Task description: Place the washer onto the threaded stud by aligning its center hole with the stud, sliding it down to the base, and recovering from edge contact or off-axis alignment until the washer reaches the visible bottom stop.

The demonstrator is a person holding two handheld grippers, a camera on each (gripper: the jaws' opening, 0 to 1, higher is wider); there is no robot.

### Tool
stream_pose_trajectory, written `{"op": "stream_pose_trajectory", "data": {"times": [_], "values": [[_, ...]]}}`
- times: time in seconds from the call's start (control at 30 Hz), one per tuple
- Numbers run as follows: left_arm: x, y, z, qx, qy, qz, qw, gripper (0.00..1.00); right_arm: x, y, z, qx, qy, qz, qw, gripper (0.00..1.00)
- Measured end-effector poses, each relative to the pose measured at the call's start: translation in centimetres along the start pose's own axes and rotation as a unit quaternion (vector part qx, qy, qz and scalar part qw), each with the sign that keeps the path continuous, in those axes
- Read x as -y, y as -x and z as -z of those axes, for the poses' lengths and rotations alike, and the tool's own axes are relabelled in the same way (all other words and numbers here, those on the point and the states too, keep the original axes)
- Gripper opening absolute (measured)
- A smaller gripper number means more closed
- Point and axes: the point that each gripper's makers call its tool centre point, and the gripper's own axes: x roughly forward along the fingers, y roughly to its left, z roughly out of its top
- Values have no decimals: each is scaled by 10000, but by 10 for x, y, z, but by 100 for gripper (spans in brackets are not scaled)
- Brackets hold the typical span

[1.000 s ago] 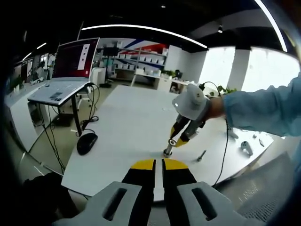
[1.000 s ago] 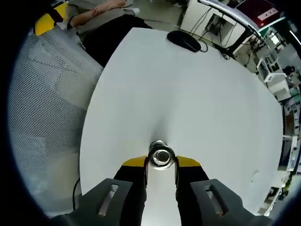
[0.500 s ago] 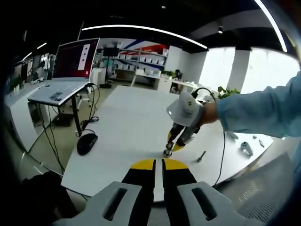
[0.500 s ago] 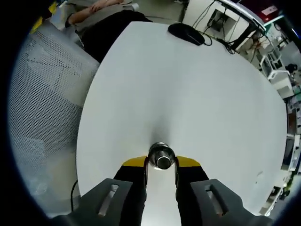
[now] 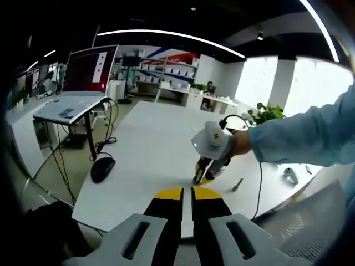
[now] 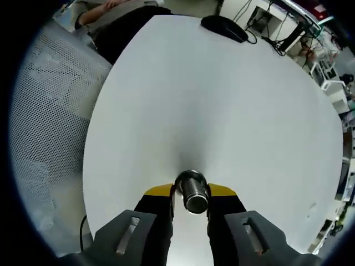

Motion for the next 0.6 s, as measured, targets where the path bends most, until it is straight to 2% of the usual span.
{"op": "stream_pose_trajectory", "data": {"times": [0.23,0.27,0.3,0.37,0.43,0.53,0.6], "values": [[0,0,0,3,-1,-10,10000,2,-1,3,0,47,41,-86,9999,24],[0,0,0,-11,-4,-10,10000,2,0,5,1,52,24,-58,10000,30],[0,0,1,-22,-8,-11,10000,2,0,9,2,96,-363,12,9993,35],[0,0,0,-15,-8,-10,10000,2,-6,20,-3,422,-426,-119,9981,35],[0,0,0,-4,-15,-11,10000,2,-9,35,-1,606,-644,-41,9961,37],[0,0,1,-31,-34,-3,10000,2,-18,58,1,901,-856,-64,9922,45],[1,1,0,-13,-41,10,10000,2,-38,82,-5,1387,-1301,-375,9810,48]]}}
